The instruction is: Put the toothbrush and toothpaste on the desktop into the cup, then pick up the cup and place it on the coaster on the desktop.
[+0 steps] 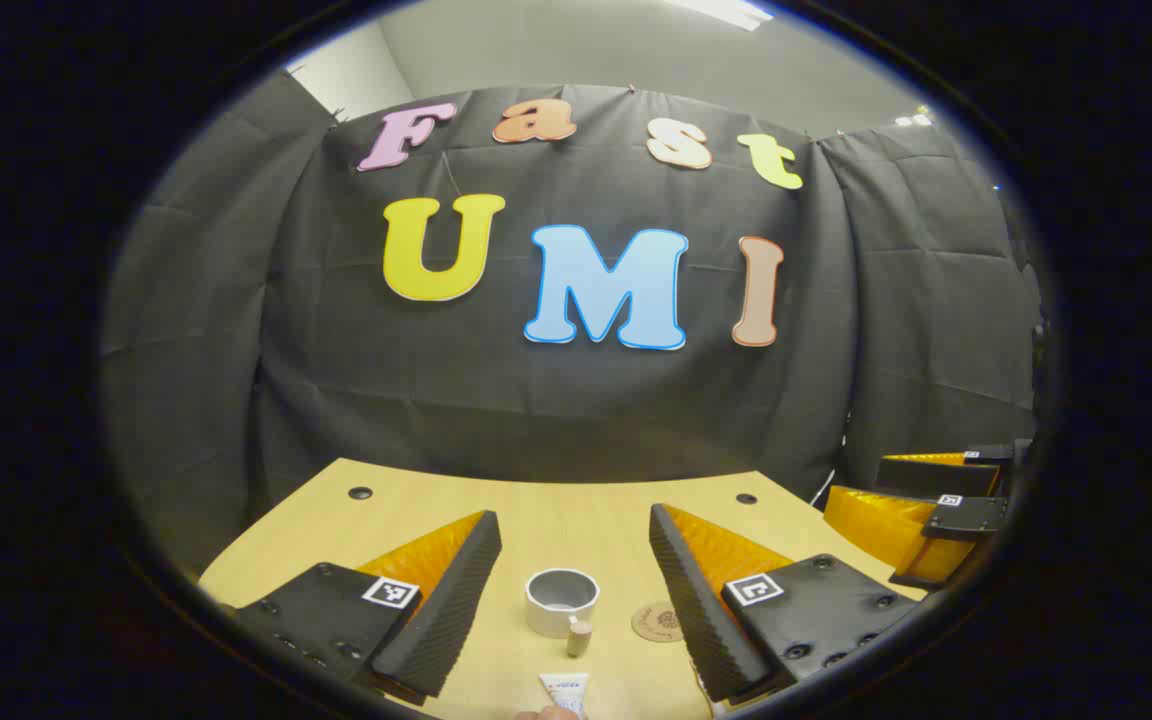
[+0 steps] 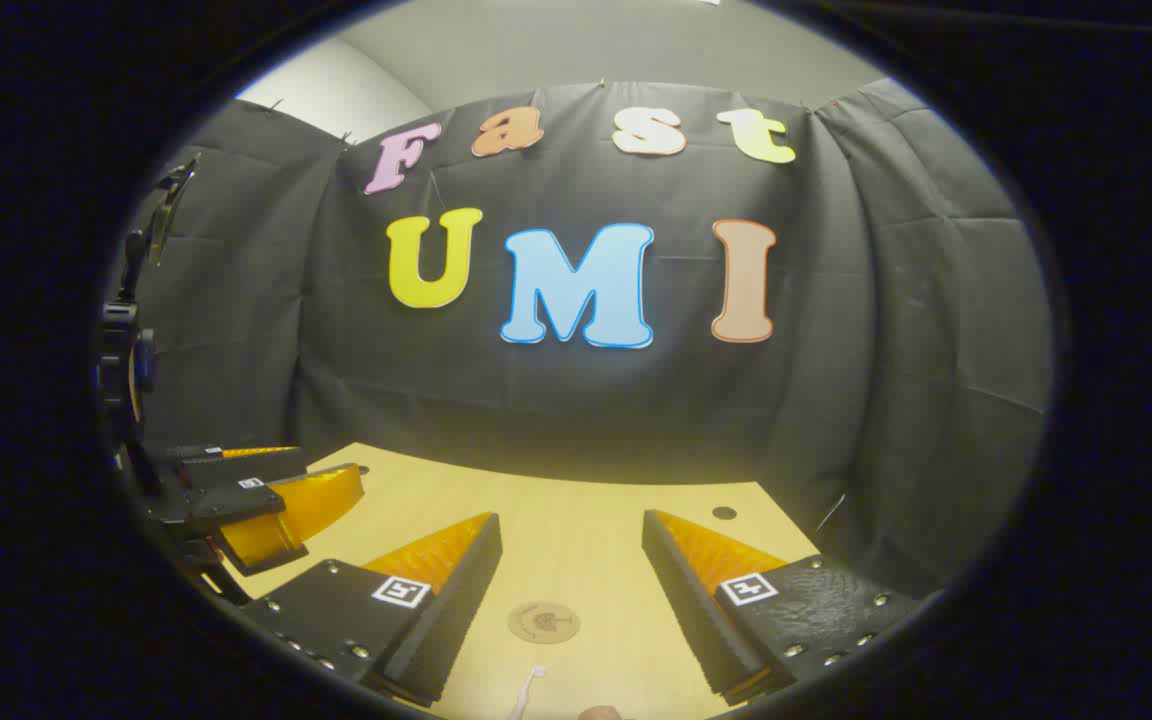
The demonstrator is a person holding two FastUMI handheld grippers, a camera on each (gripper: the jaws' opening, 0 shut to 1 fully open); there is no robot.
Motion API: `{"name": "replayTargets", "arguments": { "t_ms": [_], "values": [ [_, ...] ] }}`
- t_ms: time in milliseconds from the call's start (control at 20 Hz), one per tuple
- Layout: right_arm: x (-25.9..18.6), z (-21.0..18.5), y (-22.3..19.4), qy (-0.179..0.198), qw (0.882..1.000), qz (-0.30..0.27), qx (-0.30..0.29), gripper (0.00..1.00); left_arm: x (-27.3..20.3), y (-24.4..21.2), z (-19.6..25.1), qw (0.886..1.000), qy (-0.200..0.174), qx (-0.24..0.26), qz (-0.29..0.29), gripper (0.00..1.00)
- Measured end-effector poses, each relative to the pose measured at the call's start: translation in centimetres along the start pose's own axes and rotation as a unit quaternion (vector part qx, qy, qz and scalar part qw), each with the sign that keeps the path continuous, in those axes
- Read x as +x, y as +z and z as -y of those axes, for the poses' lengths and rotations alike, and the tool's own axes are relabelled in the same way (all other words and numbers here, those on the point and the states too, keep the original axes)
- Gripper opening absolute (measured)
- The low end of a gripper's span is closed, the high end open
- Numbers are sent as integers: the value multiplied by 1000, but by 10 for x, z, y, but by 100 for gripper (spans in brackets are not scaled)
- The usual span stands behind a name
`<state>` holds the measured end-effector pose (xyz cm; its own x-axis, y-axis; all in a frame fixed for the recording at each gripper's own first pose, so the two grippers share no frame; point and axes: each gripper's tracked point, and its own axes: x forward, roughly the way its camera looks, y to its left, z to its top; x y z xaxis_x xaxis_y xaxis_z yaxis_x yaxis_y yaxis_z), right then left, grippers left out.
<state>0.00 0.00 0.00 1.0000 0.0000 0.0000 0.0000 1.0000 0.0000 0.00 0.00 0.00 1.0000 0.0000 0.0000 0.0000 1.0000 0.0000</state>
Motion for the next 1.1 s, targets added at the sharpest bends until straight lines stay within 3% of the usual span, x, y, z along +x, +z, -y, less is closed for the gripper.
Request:
{"name": "replayTargets", "arguments": {
  "t_ms": [200, 550, 600, 700, 950, 1100],
  "values": [
    [0, -2, 2, 2, 1000, 0, 2, 89, 2, 1, 1, 1000, -1, -3, 3, 93],
    [1, -5, -4, 8, 999, -17, 27, 89, 4, -13, -6, 1000, 3, -15, -18, 98],
    [0, -4, -4, 7, 999, -19, 28, 89, 4, -14, -7, 1000, 5, -16, -19, 93],
    [1, -3, -8, 3, 999, -27, 28, 89, 5, -18, -9, 1000, 7, -18, -24, 93],
    [6, -5, -41, -4, 995, -89, 38, 90, 12, -52, -4, 996, -4, -21, -82, 98],
    [8, -10, -72, 3, 987, -152, 50, 90, 16, -84, -3, 990, -9, -17, -139, 93]
  ]
}}
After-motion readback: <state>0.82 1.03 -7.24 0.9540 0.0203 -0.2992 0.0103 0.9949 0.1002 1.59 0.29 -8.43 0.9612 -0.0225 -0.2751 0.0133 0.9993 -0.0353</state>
